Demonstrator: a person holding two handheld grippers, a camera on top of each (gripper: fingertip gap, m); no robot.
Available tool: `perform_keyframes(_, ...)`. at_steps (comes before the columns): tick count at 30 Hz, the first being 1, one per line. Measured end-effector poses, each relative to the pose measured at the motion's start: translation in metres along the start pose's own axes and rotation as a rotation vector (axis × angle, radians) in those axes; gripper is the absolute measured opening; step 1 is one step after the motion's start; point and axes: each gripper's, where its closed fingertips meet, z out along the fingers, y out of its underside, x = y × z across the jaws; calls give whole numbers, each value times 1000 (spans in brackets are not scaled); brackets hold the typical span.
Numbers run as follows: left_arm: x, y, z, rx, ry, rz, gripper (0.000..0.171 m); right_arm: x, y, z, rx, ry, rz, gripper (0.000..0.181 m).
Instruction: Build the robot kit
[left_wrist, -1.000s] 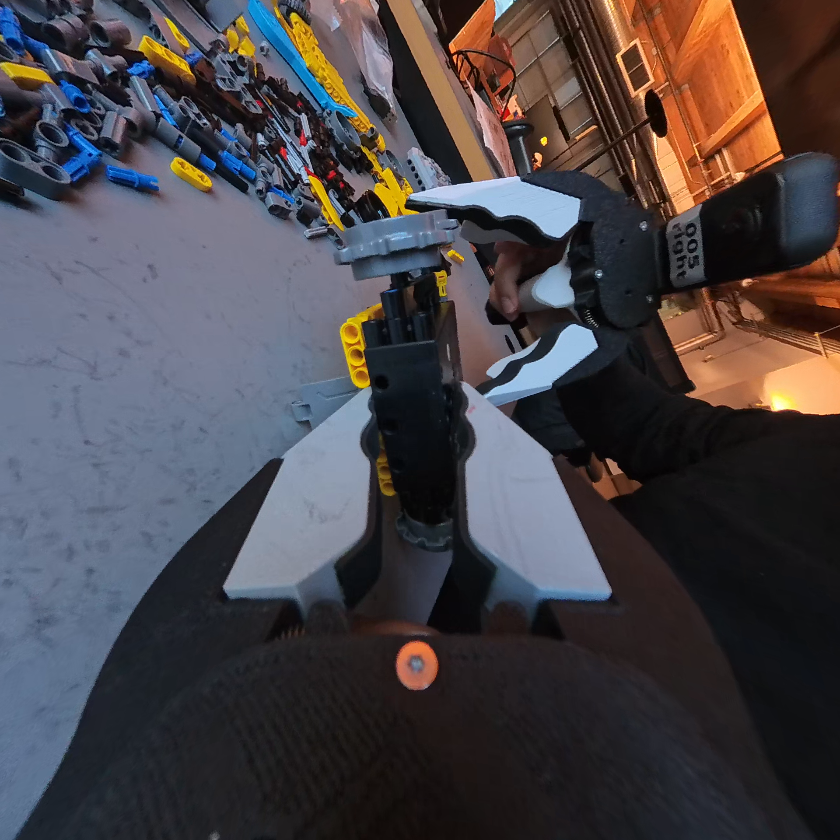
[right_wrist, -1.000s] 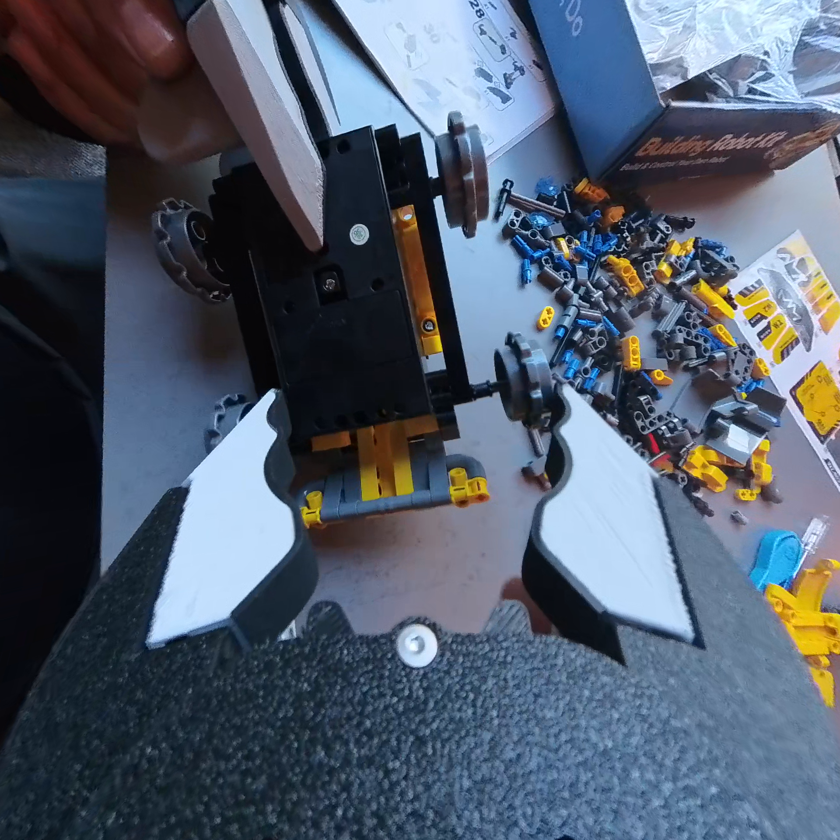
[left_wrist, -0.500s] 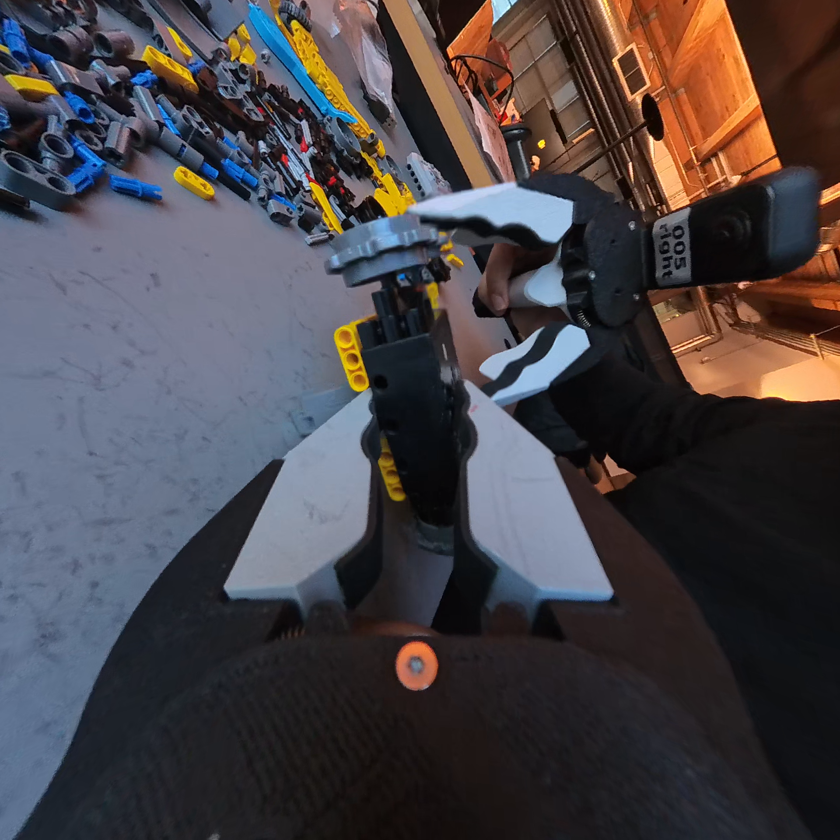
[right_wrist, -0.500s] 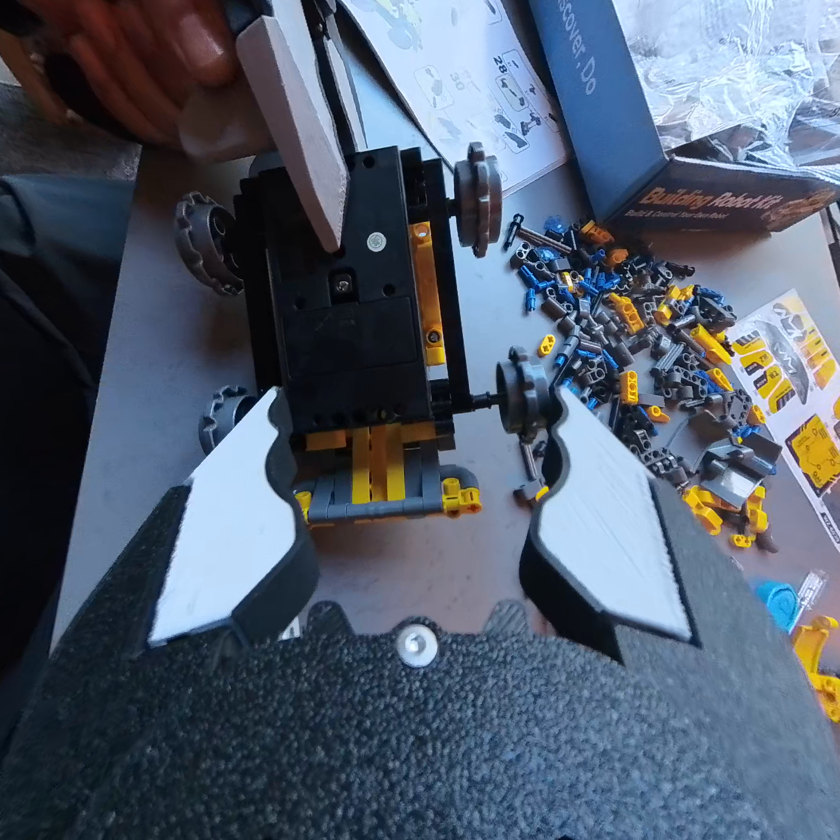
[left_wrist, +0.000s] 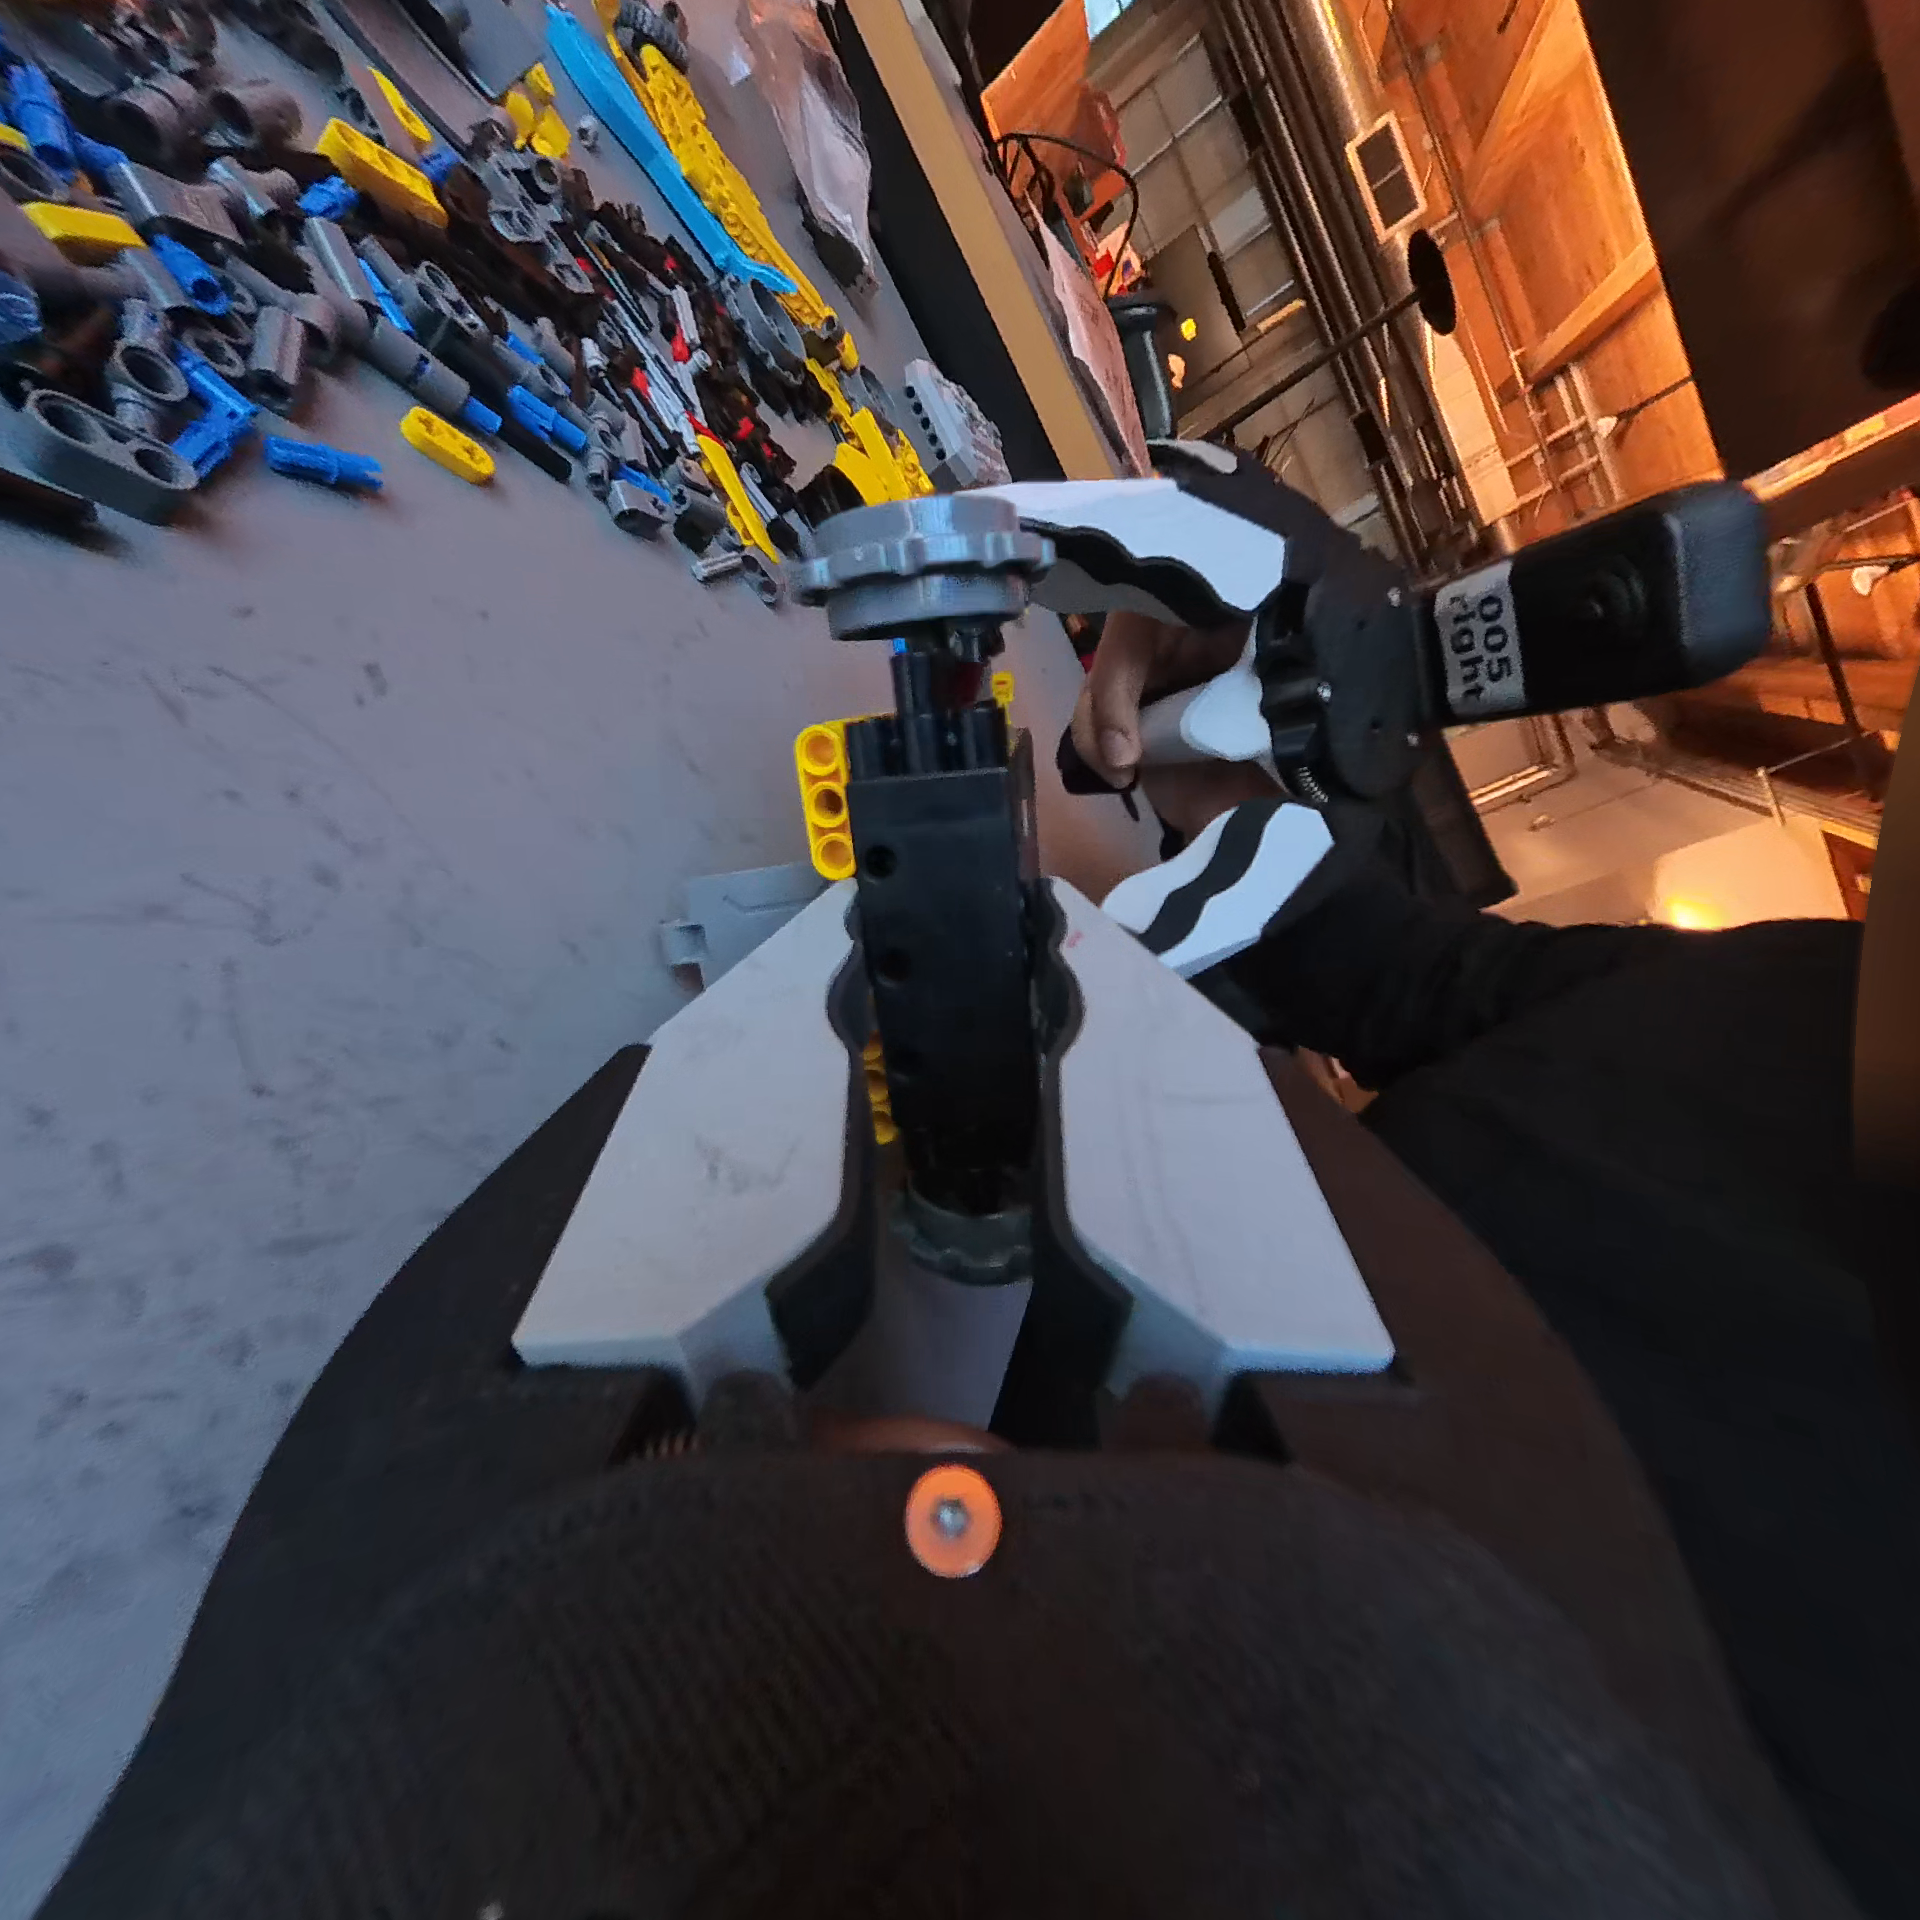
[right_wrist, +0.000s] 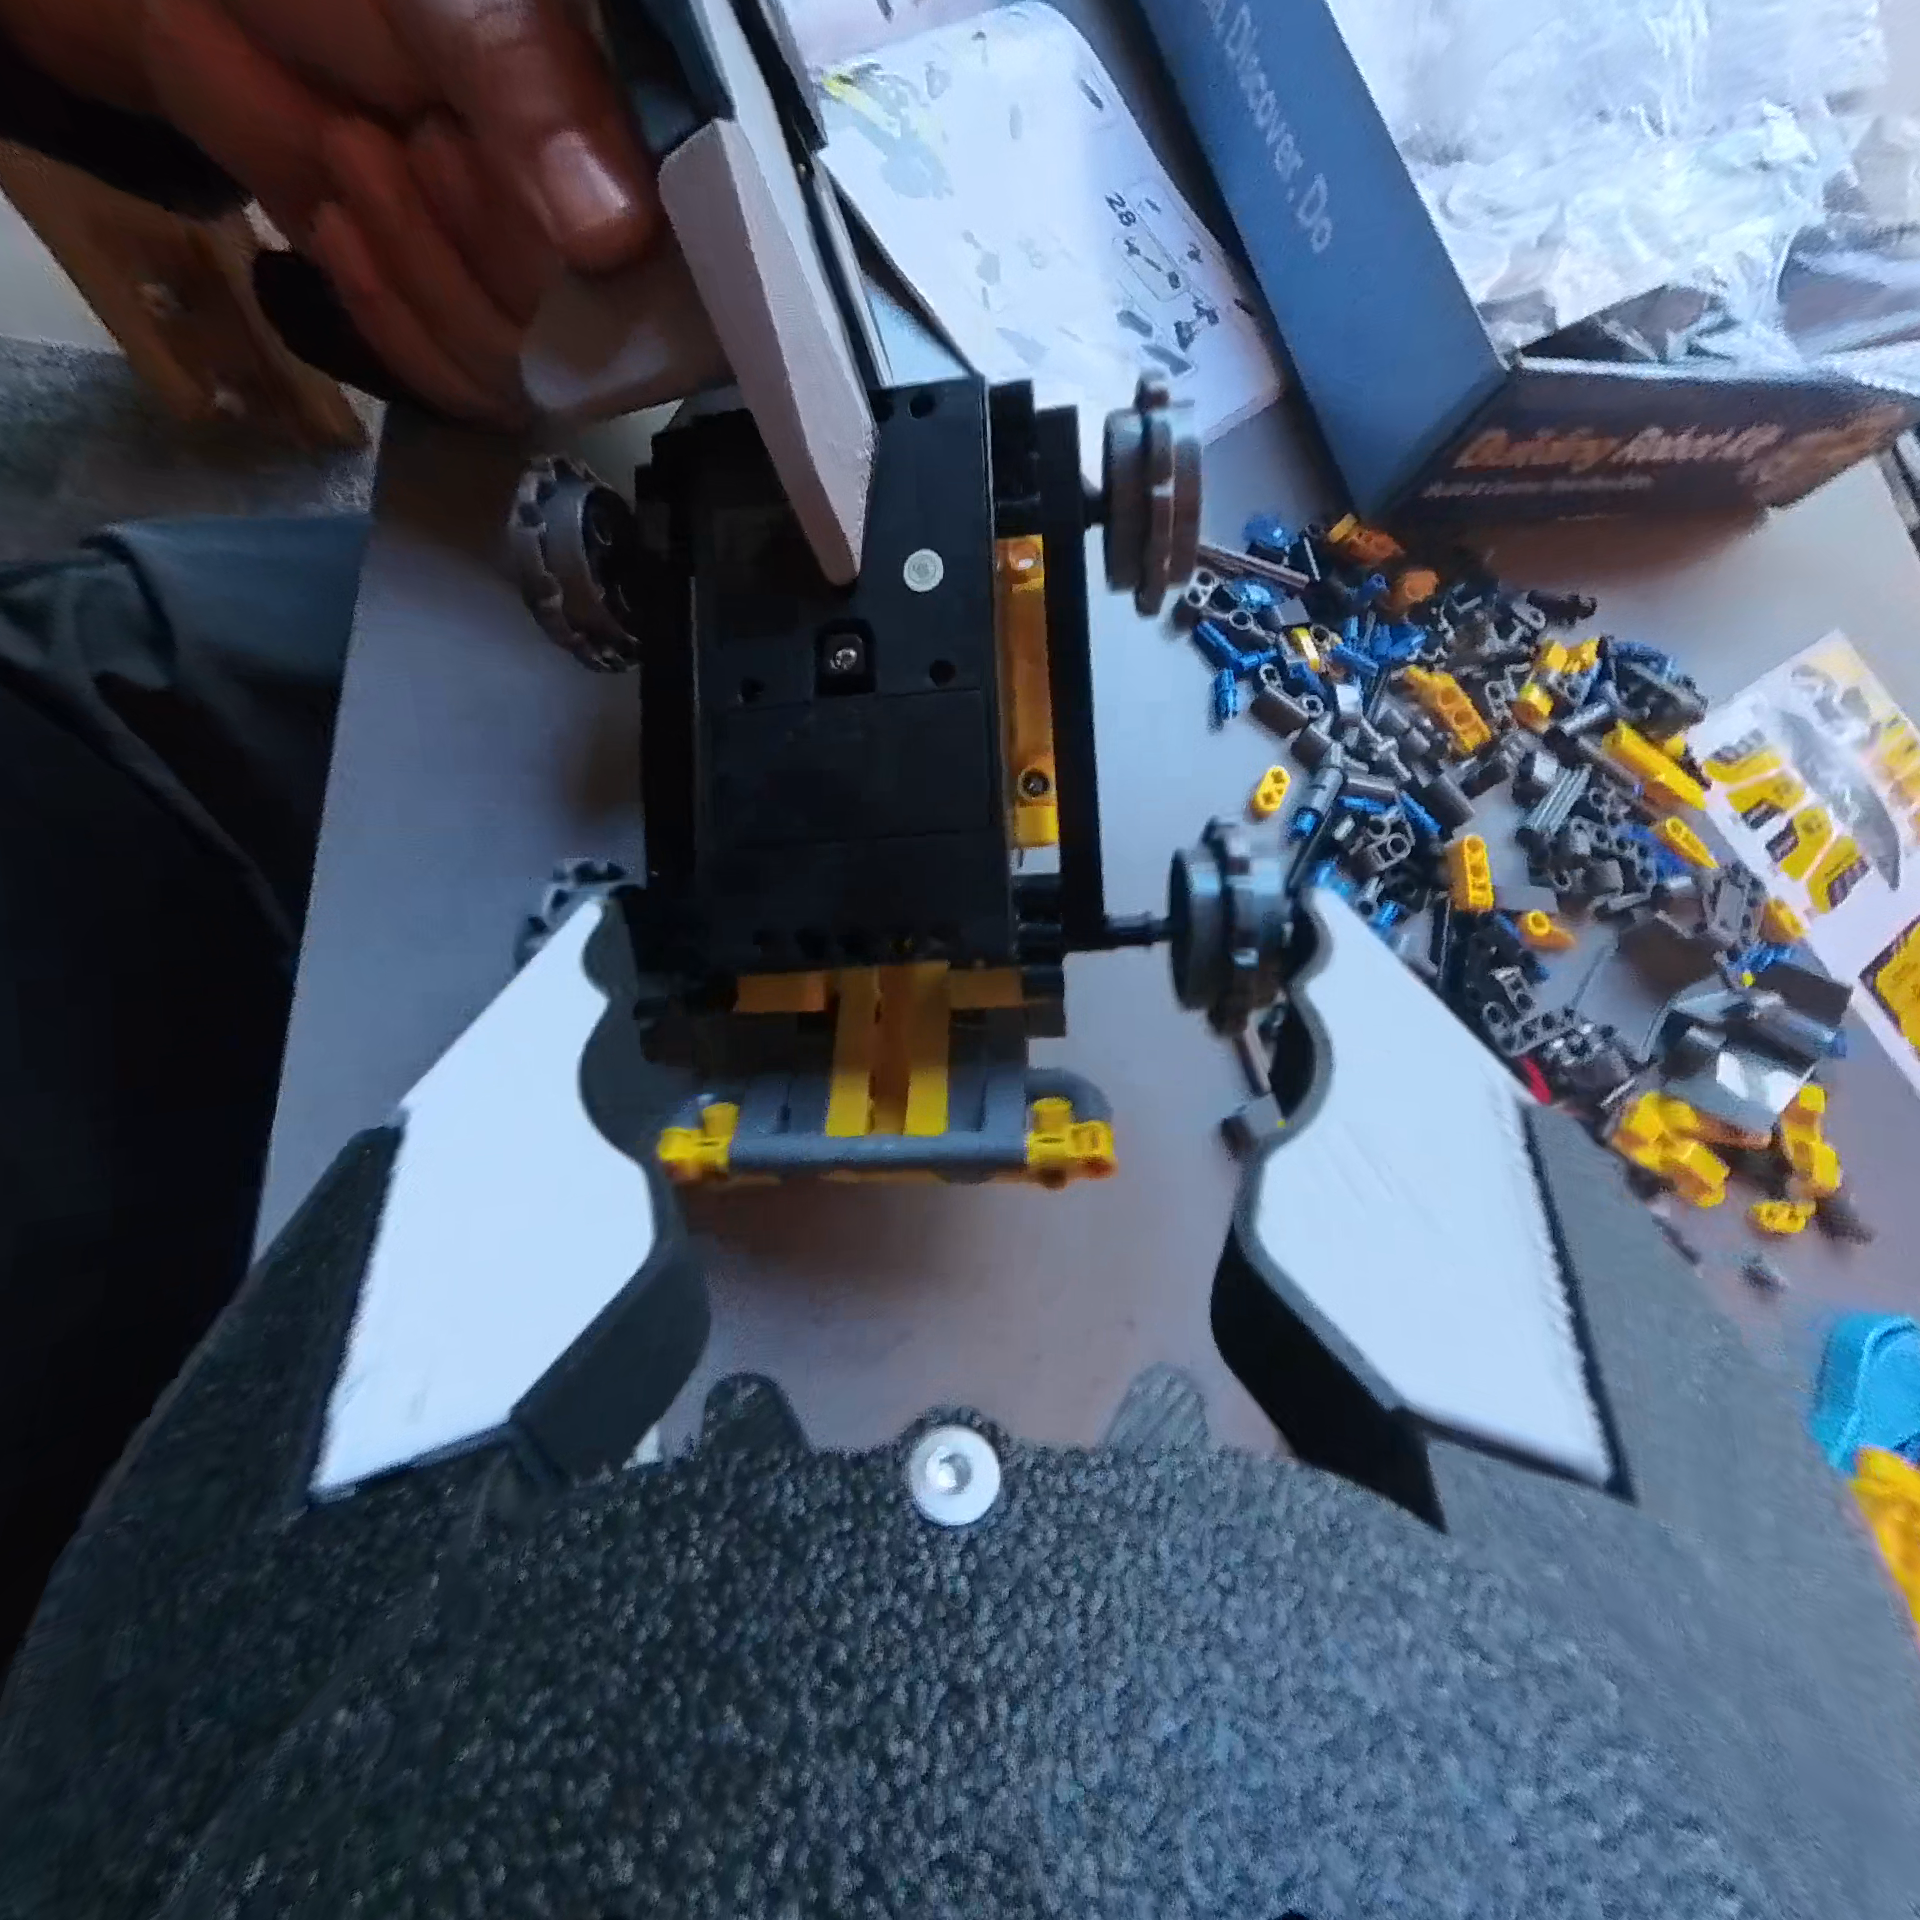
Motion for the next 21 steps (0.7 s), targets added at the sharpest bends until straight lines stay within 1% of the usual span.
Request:
perform_keyframes(1,1,2,0,-11,5,11,26,-1,1,0,4,6,12,128)
perform_keyframes(3,4,5,1,-44,28,23,26,-1,1,1,26,10,22,128)
perform_keyframes(5,5,5,0,-64,41,47,26,-4,-1,0,57,-54,78,125)
perform_keyframes(8,8,-1,-9,-69,67,148,26,-7,-10,-12,125,-157,109,120)
perform_keyframes(9,10,-3,-12,-74,77,177,25,-5,-13,-18,148,-174,113,111)
perform_keyframes(11,17,-6,-19,-94,115,279,25,-1,-19,-36,208,-239,141,103)
perform_keyframes(13,27,-6,-24,-133,146,428,24,9,-21,-53,255,-294,182,63)
perform_keyframes(14,31,-7,-25,-142,149,516,25,19,-20,-57,268,-296,221,50)
perform_keyframes(15,34,-8,-26,-154,146,585,25,23,-21,-61,281,-329,268,54)
perform_keyframes(16,35,-8,-26,-177,133,622,25,20,-26,-66,298,-401,305,54)
perform_keyframes(17,36,-9,-26,-189,119,661,25,15,-31,-70,312,-457,324,48)
perform_keyframes(19,41,-10,-28,-196,97,761,25,10,-34,-71,310,-465,294,44)
perform_keyframes(20,44,-9,-30,-199,81,836,24,6,-35,-70,304,-466,271,33)
perform_keyframes(21,47,-8,-31,-209,55,919,25,4,-36,-69,295,-465,261,26)
